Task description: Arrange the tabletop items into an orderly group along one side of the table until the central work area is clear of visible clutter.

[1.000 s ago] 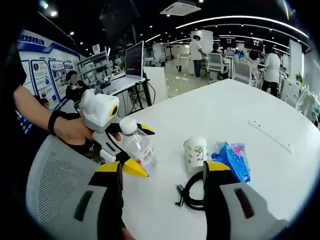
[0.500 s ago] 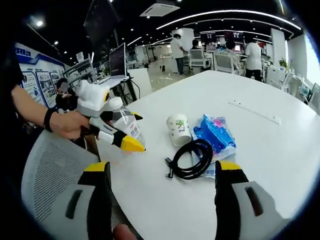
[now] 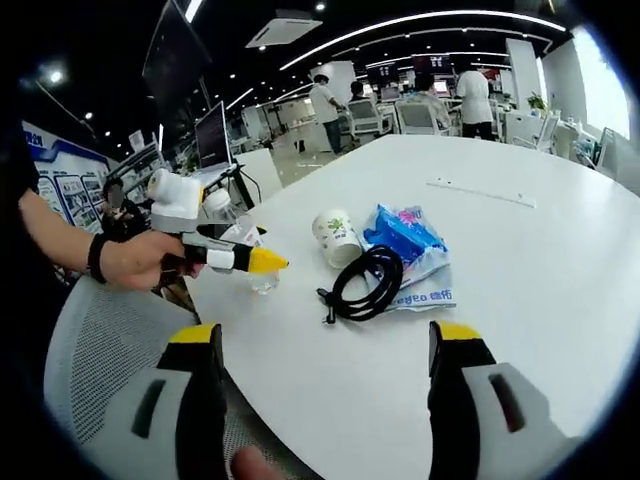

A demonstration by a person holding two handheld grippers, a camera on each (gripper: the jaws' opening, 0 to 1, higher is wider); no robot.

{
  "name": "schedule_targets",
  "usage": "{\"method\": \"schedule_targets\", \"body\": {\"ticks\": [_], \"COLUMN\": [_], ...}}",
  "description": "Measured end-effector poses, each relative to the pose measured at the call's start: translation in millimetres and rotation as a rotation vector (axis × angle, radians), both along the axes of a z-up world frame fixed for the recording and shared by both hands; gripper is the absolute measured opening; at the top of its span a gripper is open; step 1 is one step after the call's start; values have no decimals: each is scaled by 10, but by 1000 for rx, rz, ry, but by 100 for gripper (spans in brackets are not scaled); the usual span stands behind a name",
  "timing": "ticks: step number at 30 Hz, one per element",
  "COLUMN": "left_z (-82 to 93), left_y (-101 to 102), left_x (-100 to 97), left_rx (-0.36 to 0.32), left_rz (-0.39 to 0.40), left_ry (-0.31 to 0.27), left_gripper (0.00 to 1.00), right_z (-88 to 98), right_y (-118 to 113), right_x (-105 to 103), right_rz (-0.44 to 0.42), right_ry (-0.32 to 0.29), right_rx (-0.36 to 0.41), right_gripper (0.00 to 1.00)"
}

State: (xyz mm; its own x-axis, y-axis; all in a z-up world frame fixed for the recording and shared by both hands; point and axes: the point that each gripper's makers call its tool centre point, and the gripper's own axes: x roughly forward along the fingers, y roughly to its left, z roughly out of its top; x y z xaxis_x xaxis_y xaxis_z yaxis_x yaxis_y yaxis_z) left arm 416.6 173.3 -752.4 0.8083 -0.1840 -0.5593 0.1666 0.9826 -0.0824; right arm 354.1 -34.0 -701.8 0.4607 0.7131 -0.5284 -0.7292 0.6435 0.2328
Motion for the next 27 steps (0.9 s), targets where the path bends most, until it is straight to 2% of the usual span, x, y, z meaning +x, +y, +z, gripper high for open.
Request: {"method": "schedule_targets", "body": {"ticks": [3, 4, 5, 9, 11, 14, 18, 23, 27], "left_z": [7, 19, 19, 8, -35, -26, -24, -19, -12], "left_y": [49, 79, 92, 81, 73, 73, 58, 62, 52], "left_x": [-13, -30, -31, -51, -95, -62, -58, -49, -43], "left_rx": [1, 1, 2, -15, 15, -10, 8, 14, 12], "left_rz": [33, 37, 34, -20, -80, -97, -162, -205, -296], "left_ry": [-8, -10, -9, -3, 23, 12, 14, 4, -14], "left_gripper": [64, 57, 56, 53, 47, 47, 47, 46, 46], "right_z": [-3, -8, -18, 9, 10, -3, -13, -21, -20], "right_y": [-1, -5, -10, 8, 16, 9, 1, -20, -61], "right_x": [-13, -13, -14, -45, -60, -67, -87, -125, -130], "right_rz": [-6, -11, -17, -15, -10, -15, -23, -25, -30], "right_ry": [2, 5, 10, 6, 3, 7, 8, 14, 16], "right_rx": [-1, -1, -3, 2, -1, 0, 4, 2, -2], "right_gripper": [82, 82, 82, 81, 80, 80, 79, 78, 77]}}
